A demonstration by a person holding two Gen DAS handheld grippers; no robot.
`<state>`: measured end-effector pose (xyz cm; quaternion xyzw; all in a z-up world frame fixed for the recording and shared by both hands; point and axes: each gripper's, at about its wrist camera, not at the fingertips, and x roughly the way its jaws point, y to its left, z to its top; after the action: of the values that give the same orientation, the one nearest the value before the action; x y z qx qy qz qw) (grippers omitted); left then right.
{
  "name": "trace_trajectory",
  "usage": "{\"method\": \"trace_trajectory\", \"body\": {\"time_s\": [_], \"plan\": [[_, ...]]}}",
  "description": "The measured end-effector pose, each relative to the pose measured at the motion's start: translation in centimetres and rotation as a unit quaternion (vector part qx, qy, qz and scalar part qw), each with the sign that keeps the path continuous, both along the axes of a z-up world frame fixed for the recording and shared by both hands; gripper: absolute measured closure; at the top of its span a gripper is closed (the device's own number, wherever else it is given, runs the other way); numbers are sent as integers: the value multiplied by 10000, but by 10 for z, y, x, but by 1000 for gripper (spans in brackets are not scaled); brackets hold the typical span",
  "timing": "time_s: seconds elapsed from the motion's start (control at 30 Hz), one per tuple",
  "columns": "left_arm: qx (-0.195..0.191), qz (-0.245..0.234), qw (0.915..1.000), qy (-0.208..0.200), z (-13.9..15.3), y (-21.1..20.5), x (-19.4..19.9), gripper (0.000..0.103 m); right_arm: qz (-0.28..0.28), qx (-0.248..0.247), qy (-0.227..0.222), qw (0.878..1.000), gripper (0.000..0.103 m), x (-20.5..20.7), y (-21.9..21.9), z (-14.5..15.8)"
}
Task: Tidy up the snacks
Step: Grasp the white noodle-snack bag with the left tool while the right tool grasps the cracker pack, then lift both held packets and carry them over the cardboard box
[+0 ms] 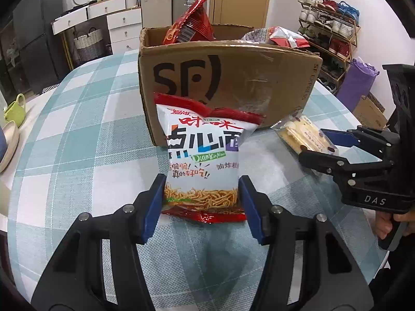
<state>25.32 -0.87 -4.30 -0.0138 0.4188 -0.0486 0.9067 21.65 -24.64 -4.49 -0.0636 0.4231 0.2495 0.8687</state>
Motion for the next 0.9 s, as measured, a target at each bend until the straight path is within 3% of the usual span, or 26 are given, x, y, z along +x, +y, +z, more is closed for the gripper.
{"method": "trace_trajectory", "body": {"time_s": [0.9], "plan": [[-227, -38, 9997, -72, 4, 4, -19, 52, -98, 301, -154, 9994, 45, -7, -10, 18]]}}
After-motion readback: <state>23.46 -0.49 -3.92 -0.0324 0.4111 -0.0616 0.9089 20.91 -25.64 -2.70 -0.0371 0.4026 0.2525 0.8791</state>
